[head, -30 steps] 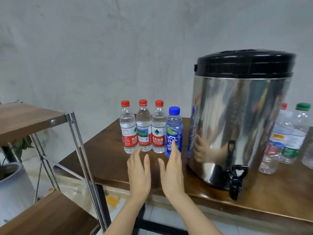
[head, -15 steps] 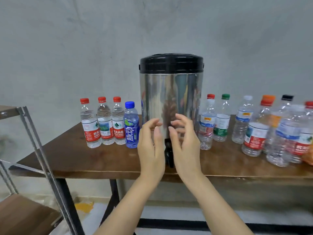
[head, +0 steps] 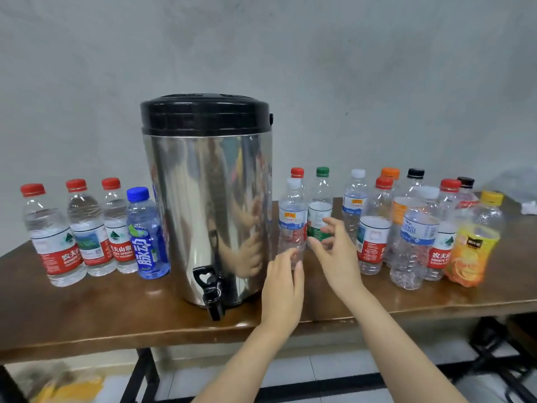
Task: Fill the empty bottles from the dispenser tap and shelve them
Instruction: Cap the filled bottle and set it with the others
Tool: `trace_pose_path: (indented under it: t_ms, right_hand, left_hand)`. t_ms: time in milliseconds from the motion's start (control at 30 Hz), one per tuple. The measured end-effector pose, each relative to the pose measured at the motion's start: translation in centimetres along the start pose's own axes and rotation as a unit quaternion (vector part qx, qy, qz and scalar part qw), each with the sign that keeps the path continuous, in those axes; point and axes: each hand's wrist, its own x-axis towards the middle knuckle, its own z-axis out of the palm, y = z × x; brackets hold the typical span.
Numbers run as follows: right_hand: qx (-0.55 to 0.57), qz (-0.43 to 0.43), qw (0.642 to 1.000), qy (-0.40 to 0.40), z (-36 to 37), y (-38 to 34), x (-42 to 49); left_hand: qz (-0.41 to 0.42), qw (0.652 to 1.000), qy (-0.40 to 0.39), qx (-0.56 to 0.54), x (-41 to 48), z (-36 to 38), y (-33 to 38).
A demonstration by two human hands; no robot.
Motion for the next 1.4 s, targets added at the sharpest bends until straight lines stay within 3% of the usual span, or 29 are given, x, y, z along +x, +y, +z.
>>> trace_pose_path:
  t_ms: [167,333,600,933,1067,1167,1333,1400]
  right_hand:
    - [0.005,0.061,0.991,-0.117,1.9,2.9,2.8]
    - [0.027,0.084,0.982,-0.165,4.3,4.3,4.8]
    - [0.011,0.072,0.987,-0.144,6.0,5.2,4.8]
    - [0.018,0.083,0.984,-0.155,-0.1,3.6,0.3]
    - [0.021,0.058,0.978,-0.202,-1.4,1.8,-1.8]
    - [0.025,0.023,0.971,-0.235,-1.9,0.3,-3.6]
    - [0.014,-0.002,0.932,-0.361,-3.8,-2.2,-4.9]
    - [-0.026,-0.027,0.936,-0.35,-4.6,-3.7,-4.7]
  left_hand:
    - [-0.02,0.996,-0.061,0.069,0.4,1.8,-1.6]
    - [-0.033,0.997,-0.055,0.048,0.3,2.2,-2.1]
    - [-0.066,0.998,-0.009,-0.005,0.1,2.2,-3.0]
    - [-0.067,0.987,0.009,-0.147,-0.3,0.2,-0.1]
    - [-0.07,0.977,-0.027,-0.2,0.0,-1.2,1.8]
    - [-0.06,0.976,-0.002,-0.21,-0.9,-2.4,2.5]
    - [-0.059,0.973,0.052,-0.218,-4.5,-5.9,2.9]
    - [-0.057,0.977,0.047,-0.201,-6.2,-7.5,2.7]
